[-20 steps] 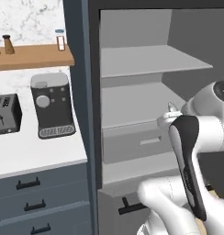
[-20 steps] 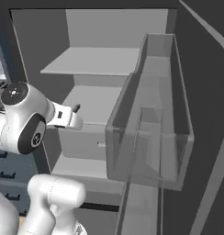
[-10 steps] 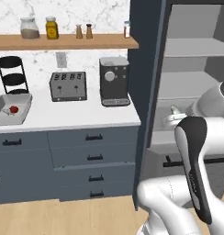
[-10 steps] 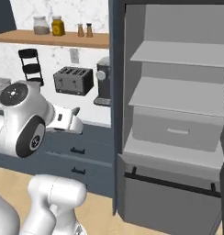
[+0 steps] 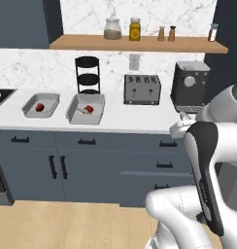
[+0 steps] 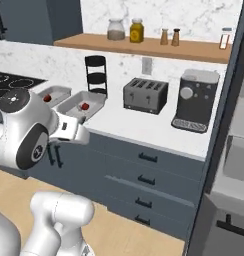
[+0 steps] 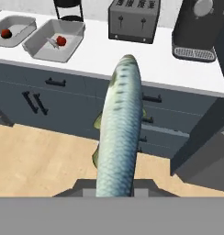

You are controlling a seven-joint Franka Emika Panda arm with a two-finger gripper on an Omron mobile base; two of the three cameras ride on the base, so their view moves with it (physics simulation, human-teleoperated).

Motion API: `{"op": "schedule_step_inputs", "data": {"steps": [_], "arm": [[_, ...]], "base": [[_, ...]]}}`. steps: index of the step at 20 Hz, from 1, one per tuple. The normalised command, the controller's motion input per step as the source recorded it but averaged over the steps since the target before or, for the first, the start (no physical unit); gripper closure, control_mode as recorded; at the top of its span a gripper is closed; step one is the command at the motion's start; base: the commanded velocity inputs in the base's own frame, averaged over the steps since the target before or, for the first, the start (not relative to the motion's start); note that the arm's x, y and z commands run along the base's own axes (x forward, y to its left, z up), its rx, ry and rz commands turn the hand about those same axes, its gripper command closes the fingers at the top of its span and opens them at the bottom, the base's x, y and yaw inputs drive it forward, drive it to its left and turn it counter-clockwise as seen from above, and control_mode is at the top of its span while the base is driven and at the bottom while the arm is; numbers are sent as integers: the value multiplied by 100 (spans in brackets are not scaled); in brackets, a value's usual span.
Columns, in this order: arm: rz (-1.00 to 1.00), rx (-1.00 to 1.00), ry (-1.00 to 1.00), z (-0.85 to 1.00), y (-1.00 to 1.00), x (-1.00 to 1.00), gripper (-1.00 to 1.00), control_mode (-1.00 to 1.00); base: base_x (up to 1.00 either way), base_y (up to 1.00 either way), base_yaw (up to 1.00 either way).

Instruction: Place one bell pepper and one fish in each tupperware on the nearby counter, to pack two identical lunches.

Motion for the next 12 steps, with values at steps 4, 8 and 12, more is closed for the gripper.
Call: {"op": "schedule_step_inputs", "data": {"steps": [4, 8, 12], "arm": [[0, 0, 0, 0, 0, 0, 100, 100], [0, 0, 0, 0, 0, 0, 100, 100], [0, 0, 0, 0, 0, 0, 100, 100]], "base": [[100, 100, 13], [100, 100, 3], [100, 100, -3]]}}
